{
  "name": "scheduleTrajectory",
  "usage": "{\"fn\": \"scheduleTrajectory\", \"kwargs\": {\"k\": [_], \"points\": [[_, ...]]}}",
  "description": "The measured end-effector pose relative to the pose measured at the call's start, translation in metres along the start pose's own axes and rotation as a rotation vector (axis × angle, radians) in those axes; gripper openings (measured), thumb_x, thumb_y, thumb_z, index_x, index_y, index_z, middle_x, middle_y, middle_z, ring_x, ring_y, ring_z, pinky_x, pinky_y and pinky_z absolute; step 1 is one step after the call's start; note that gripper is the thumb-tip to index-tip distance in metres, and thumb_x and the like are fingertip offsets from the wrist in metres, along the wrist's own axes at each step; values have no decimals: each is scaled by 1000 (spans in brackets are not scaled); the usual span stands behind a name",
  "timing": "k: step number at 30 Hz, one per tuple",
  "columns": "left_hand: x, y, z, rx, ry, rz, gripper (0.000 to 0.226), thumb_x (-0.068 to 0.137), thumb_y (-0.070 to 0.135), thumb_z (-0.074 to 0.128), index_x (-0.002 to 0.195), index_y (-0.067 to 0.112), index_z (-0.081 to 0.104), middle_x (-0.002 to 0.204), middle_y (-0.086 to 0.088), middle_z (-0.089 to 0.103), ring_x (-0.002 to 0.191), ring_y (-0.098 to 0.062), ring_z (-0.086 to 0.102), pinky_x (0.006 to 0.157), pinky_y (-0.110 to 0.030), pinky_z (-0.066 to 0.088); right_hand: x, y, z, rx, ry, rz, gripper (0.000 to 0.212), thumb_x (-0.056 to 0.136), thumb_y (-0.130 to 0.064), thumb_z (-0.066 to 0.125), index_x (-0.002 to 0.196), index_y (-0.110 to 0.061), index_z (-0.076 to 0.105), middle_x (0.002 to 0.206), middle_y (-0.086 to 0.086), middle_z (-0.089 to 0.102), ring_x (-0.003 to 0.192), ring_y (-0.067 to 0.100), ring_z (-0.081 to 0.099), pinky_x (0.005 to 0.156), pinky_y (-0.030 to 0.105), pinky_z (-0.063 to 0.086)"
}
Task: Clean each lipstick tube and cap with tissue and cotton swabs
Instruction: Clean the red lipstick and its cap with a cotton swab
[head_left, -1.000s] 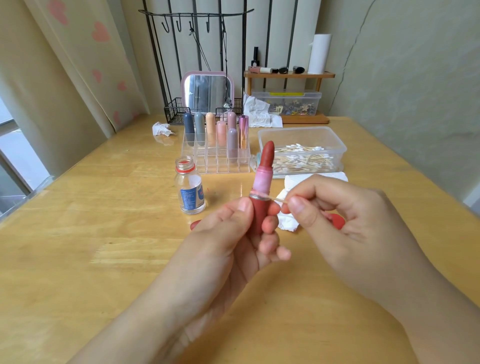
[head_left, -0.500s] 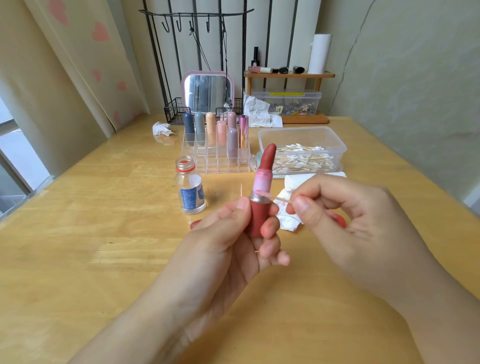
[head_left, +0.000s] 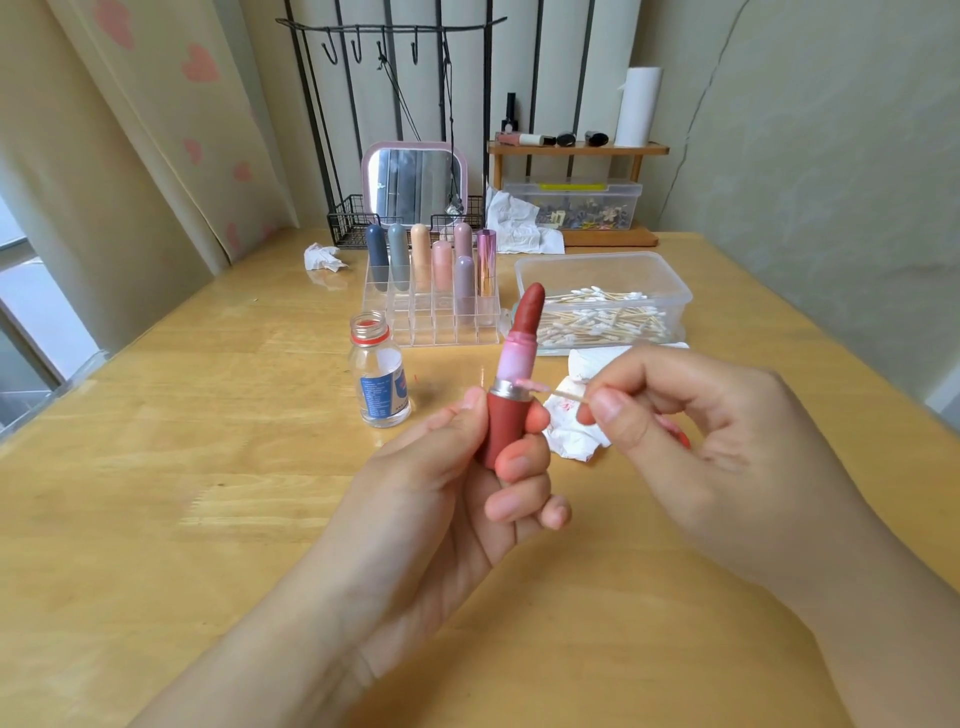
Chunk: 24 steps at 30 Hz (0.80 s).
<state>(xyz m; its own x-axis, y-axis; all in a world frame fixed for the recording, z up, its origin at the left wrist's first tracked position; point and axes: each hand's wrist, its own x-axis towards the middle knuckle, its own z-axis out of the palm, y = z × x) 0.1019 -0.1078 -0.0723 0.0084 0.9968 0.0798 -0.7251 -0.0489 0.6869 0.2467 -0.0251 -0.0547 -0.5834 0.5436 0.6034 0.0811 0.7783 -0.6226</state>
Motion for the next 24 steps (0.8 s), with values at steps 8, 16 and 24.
{"fn": "scheduleTrajectory", "kwargs": {"k": [8, 16, 24], "points": [[0, 1, -1, -3, -7, -6, 30, 87, 27, 48, 81, 5, 67, 62, -3, 42, 45, -11, 36, 54, -30, 48, 1, 1, 2, -12, 42, -4, 19, 87, -33, 49, 74, -24, 59, 56, 6, 52, 52, 13, 44, 52, 16, 37], [0, 2, 0, -25, -20, -27, 29, 87, 26, 48, 82, 3, 65, 61, -3, 41, 44, -12, 35, 54, -30, 48, 0, 0, 1, 11, 14, -10, 18, 87, -33, 49, 75, -24, 59, 58, 7, 55, 55, 15, 46, 52, 15, 35], [-1, -1, 1, 255, 66, 114, 25, 86, 26, 50, 90, 3, 61, 70, -6, 55, 53, -14, 48, 61, -28, 50, 0, -1, 3, -49, 63, -22, 18, 87, -31, 50, 73, -22, 59, 52, 3, 47, 52, 13, 42, 50, 11, 33]]}}
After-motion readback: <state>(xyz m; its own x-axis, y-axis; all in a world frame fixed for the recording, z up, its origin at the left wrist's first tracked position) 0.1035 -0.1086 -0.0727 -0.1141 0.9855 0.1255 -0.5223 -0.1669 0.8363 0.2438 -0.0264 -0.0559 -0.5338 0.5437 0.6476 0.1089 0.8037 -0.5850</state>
